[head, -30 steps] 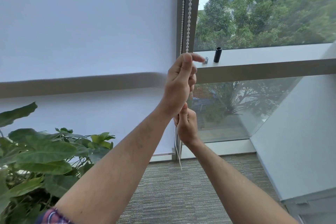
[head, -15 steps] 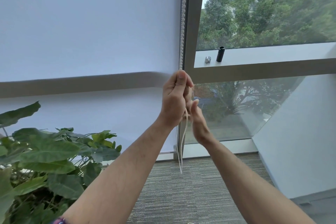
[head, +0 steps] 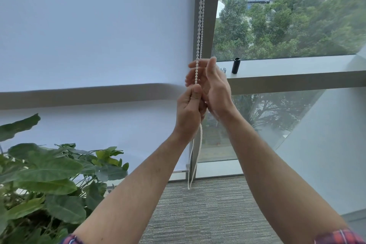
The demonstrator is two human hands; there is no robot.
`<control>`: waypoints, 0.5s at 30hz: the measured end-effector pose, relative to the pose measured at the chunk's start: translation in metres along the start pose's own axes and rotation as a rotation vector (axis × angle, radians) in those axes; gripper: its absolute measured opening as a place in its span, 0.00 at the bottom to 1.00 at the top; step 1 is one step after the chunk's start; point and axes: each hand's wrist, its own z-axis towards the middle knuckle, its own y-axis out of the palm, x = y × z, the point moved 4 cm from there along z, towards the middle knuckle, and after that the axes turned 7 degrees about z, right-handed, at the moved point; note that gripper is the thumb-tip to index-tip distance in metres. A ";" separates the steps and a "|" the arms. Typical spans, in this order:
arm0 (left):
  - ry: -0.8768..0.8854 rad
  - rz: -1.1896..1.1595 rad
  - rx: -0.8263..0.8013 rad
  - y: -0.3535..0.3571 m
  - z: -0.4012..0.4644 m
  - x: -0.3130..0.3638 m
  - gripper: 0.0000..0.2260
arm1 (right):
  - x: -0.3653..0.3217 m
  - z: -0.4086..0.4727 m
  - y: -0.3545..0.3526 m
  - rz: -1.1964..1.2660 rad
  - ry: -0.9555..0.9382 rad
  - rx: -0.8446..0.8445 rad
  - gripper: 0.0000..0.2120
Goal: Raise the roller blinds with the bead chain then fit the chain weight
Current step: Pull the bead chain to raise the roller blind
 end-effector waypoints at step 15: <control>-0.278 0.264 -0.038 -0.032 -0.054 -0.085 0.17 | 0.036 -0.025 0.004 -0.137 -0.039 0.144 0.21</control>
